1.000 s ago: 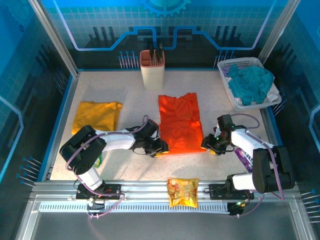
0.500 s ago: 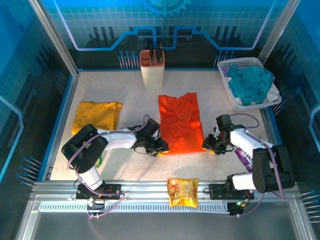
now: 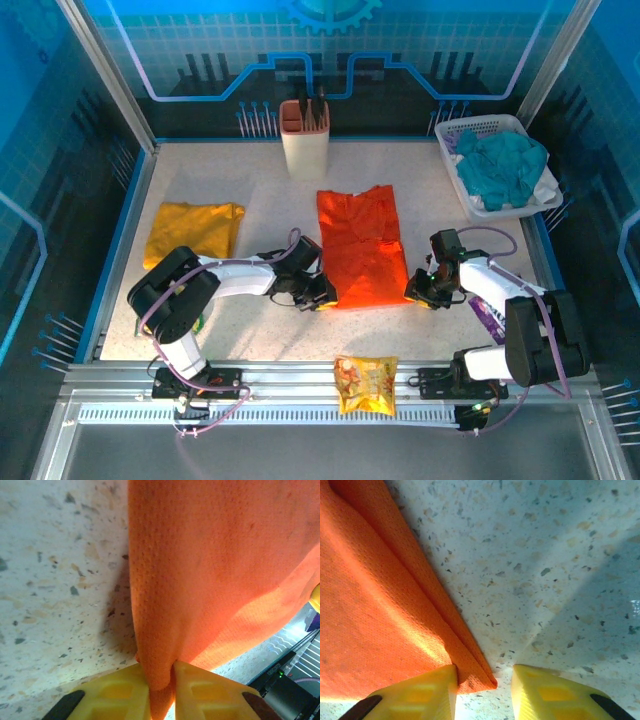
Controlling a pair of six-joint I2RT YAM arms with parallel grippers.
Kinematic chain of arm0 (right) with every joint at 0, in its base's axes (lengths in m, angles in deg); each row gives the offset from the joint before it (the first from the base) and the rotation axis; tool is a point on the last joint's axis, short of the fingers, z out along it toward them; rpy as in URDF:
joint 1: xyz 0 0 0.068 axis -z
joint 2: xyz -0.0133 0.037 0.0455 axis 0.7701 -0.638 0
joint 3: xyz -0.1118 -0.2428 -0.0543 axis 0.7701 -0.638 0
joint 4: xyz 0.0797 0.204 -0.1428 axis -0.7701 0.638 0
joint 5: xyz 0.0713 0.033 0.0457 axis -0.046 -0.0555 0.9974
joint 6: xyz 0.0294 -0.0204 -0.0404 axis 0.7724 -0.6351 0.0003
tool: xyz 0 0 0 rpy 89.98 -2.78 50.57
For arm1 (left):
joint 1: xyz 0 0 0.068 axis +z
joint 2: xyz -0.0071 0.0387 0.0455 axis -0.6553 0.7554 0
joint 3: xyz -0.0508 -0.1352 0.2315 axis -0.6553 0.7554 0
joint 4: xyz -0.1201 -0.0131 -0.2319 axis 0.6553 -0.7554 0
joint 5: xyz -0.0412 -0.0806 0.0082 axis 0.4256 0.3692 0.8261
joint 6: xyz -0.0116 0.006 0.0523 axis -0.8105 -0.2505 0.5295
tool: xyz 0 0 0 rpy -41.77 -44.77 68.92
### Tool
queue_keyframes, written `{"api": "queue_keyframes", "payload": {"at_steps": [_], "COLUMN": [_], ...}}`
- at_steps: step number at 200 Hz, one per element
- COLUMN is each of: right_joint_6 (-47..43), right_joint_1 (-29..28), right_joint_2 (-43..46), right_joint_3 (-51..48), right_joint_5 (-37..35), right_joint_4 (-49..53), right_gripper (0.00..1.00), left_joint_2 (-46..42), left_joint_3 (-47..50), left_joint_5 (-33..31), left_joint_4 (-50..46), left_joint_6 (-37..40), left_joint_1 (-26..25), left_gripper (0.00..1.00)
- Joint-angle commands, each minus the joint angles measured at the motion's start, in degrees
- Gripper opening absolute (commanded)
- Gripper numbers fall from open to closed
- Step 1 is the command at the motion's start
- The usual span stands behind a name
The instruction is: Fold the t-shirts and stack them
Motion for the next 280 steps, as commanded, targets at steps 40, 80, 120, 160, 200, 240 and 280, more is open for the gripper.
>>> {"api": "queue_keyframes", "payload": {"at_steps": [40, 80, 120, 160, 200, 240, 280], "right_joint_6": [0.95, 1.38, 1.48, 1.65, 1.65, 1.22, -0.09], "right_joint_1": [-2.93, -3.72, -4.48, -5.0, -5.25, -5.54, -5.74], "right_joint_2": [-0.33, -0.91, -1.24, -1.36, -1.52, -1.08, -0.38], "right_joint_3": [-1.16, -1.26, -0.5, -0.51, -0.33, 0.61, 2.15], "right_joint_5": [6.01, 6.08, 5.49, 4.98, 4.78, 4.54, 2.37], "right_joint_4": [-4.81, -5.48, -5.26, -5.18, -4.92, -3.75, -0.42], "right_gripper": [0.36, 0.34, 0.31, 0.23, 0.22, 0.28, 0.4], "left_joint_2": [1.13, 1.35, 1.61, 1.69, 1.95, 1.8, 1.43], "left_joint_3": [-1.2, -1.13, -1.15, -1.19, -1.3, -1.31, -1.38], "left_joint_5": [-1.01, -0.92, -0.88, -0.92, -0.83, -0.83, -0.66], "left_joint_4": [-0.91, -0.75, -0.65, -0.74, -0.74, -0.91, -1.04], "left_joint_6": [0.24, 0.24, 0.31, 0.32, 0.4, 0.41, 0.32], "left_joint_1": [-0.42, -0.47, -0.47, -0.47, -0.41, -0.37, -0.38], "left_gripper": [0.08, 0.07, 0.05, 0.04, 0.04, 0.04, 0.03]}}
